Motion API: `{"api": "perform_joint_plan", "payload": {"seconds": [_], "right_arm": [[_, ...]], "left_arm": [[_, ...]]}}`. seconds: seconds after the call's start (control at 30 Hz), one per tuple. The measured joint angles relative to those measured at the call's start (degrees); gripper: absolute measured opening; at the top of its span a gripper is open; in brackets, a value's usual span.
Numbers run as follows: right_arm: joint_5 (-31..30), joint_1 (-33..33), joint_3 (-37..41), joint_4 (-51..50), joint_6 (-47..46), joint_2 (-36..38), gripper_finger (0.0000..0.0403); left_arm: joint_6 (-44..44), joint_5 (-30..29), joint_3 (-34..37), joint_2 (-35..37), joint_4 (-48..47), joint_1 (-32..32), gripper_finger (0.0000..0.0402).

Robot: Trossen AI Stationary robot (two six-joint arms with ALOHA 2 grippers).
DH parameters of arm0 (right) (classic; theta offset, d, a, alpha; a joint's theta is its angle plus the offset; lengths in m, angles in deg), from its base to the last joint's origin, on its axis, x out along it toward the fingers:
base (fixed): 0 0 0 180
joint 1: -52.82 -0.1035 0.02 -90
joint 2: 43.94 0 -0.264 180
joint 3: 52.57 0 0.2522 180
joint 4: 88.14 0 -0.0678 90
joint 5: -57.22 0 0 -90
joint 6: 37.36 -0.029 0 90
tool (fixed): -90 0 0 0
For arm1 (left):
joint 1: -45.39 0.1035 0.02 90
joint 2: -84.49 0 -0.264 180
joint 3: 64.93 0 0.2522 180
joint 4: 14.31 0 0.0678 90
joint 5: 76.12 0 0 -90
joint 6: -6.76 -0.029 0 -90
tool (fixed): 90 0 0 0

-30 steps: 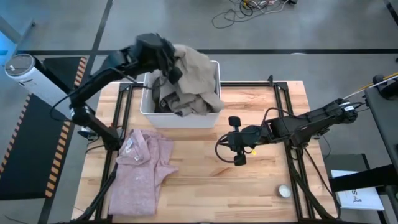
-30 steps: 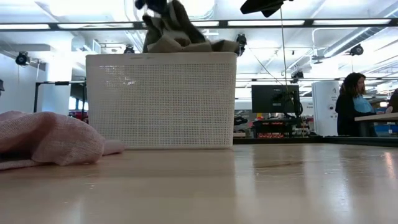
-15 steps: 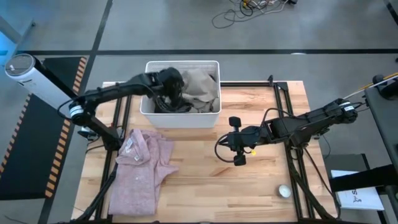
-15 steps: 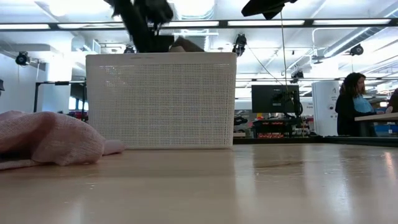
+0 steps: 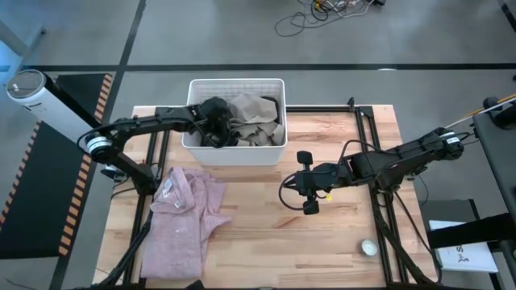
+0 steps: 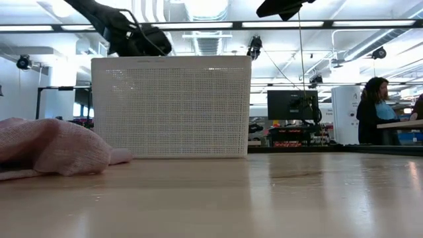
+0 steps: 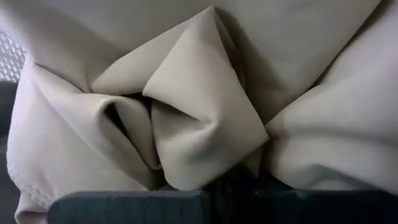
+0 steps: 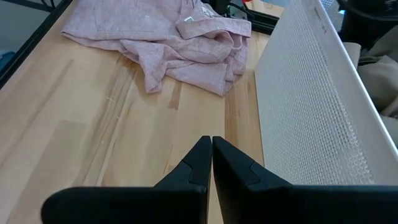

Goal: Sort clothes
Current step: Put the brown shorts into the bin

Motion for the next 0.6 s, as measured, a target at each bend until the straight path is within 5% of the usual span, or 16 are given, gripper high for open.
{"api": "perform_joint_plan", "payload": {"seconds": [0.2, 0.6], "right_arm": [[0.01, 0.00, 0.00, -0.11, -0.10, 0.00, 0.0000], [0.04, 0.00, 0.00, -0.76, -0.90, 0.00, 0.0000]], "left_arm": [[1.96, 1.33, 0.62, 0.29, 0.91, 0.71, 0.0024], [1.20, 1.22, -17.01, 5.57, -16.53, -1.16, 0.0190]]}}
